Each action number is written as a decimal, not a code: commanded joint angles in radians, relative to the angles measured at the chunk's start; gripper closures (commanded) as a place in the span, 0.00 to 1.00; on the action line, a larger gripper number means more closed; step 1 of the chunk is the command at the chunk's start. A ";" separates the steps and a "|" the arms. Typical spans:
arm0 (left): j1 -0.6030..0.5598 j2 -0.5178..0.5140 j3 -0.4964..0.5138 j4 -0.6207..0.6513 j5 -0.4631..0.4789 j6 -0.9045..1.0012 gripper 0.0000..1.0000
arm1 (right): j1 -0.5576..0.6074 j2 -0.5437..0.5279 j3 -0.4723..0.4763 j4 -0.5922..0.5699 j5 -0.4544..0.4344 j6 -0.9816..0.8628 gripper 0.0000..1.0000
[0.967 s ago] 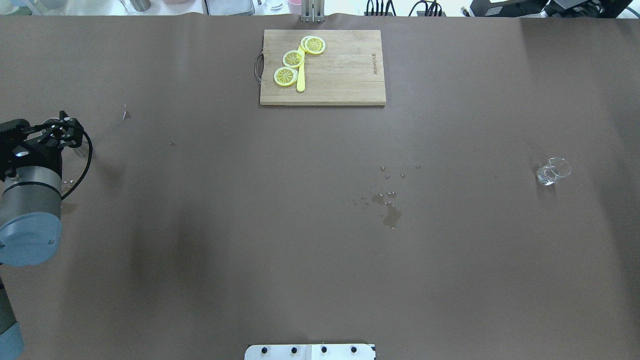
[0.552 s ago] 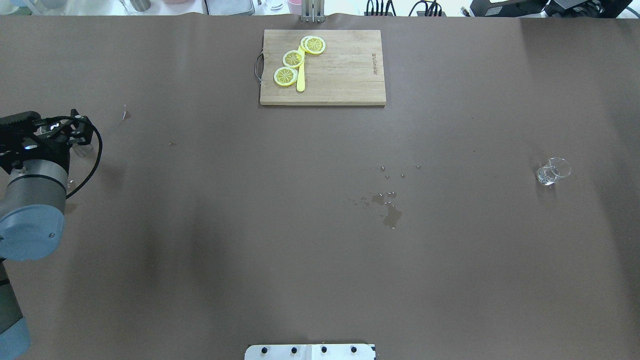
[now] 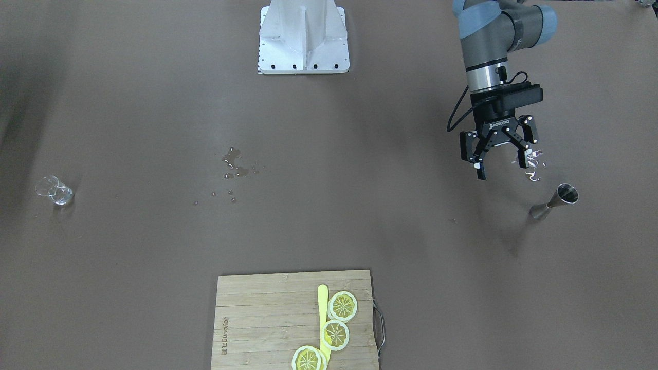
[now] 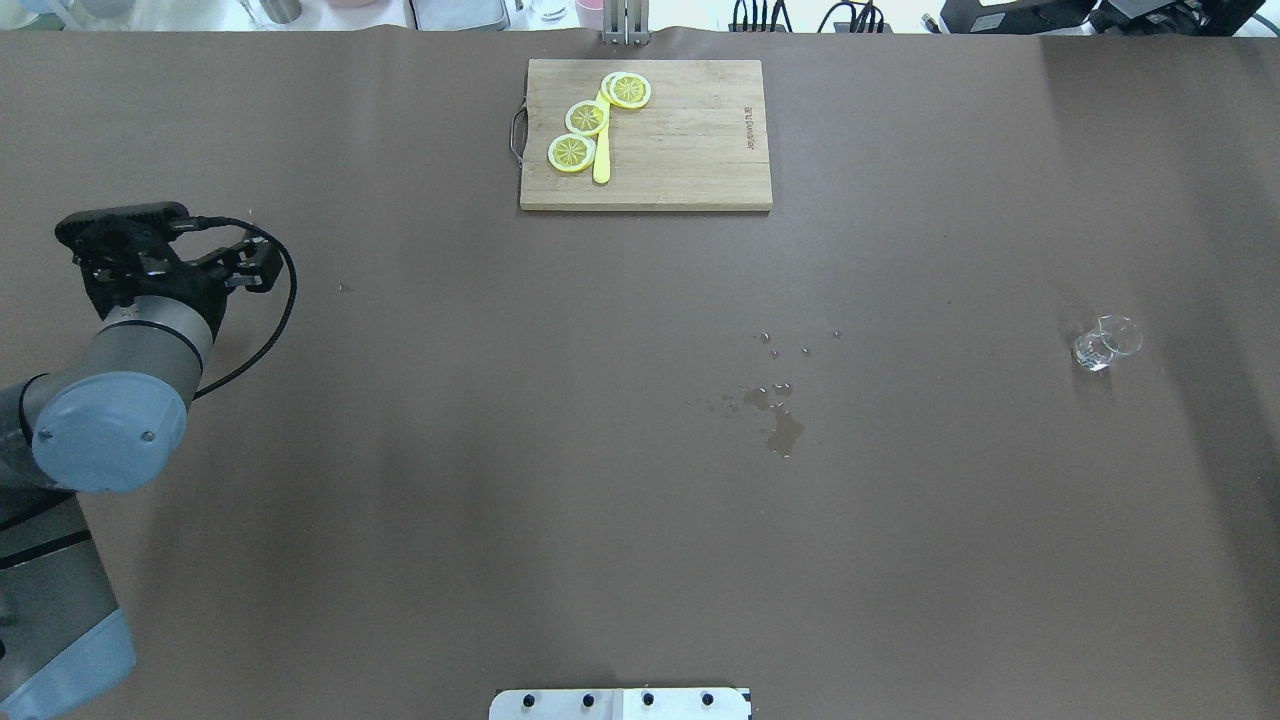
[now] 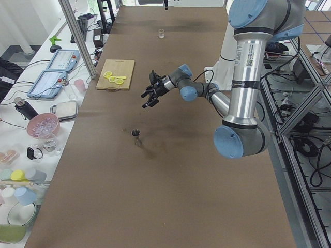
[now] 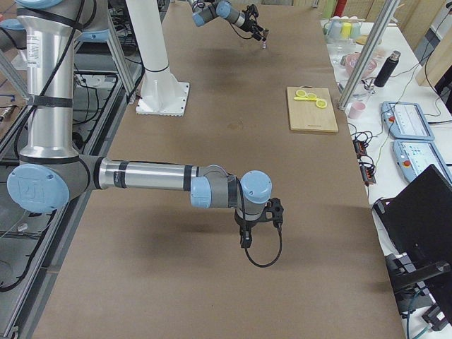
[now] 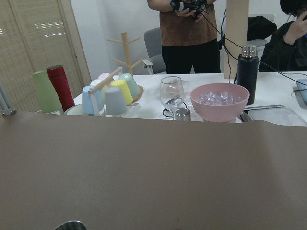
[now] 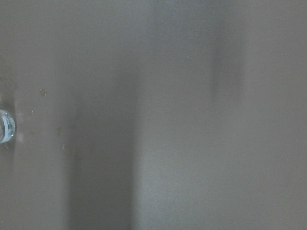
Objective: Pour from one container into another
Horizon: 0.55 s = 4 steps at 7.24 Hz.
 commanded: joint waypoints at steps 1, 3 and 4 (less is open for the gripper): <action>0.000 -0.098 -0.006 0.002 -0.186 0.145 0.03 | 0.000 -0.004 0.022 -0.030 -0.005 -0.007 0.00; -0.029 -0.136 -0.009 0.007 -0.360 0.335 0.03 | 0.000 -0.006 0.016 -0.030 -0.019 0.002 0.00; -0.078 -0.141 -0.009 0.008 -0.469 0.424 0.03 | 0.000 -0.005 0.018 -0.030 -0.024 0.004 0.00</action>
